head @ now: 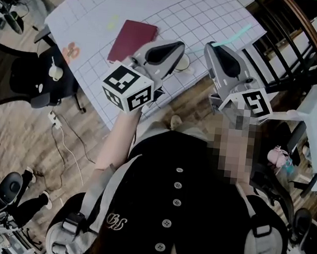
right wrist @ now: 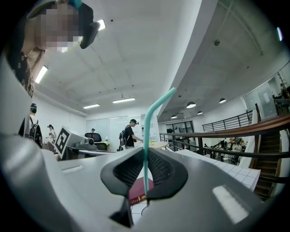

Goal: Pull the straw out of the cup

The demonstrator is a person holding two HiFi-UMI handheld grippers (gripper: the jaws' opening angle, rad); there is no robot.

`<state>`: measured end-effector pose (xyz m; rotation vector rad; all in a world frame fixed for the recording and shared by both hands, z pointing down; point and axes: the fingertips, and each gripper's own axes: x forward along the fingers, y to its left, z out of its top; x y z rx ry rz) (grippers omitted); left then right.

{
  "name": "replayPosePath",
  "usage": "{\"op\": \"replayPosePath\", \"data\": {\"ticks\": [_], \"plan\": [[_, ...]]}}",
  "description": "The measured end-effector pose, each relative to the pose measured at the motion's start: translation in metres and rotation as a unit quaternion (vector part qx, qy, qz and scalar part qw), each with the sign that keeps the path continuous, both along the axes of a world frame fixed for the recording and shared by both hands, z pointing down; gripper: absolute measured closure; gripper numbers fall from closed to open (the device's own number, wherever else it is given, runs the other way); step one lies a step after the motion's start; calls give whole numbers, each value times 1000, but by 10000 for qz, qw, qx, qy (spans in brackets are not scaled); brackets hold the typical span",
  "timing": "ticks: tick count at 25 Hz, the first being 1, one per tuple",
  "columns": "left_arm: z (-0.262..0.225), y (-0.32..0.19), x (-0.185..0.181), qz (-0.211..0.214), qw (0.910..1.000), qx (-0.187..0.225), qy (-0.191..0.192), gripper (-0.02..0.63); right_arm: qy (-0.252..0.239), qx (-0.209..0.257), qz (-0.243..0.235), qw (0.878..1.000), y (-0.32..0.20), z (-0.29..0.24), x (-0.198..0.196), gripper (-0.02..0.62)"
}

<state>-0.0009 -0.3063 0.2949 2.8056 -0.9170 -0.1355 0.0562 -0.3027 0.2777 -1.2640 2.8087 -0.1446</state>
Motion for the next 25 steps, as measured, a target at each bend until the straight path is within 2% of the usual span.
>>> {"op": "replayPosePath", "data": {"ticks": [25], "plan": [[12, -14, 2, 13, 9998, -162, -109, 609, 163, -3, -45, 9999, -12, 1, -4, 565]]}}
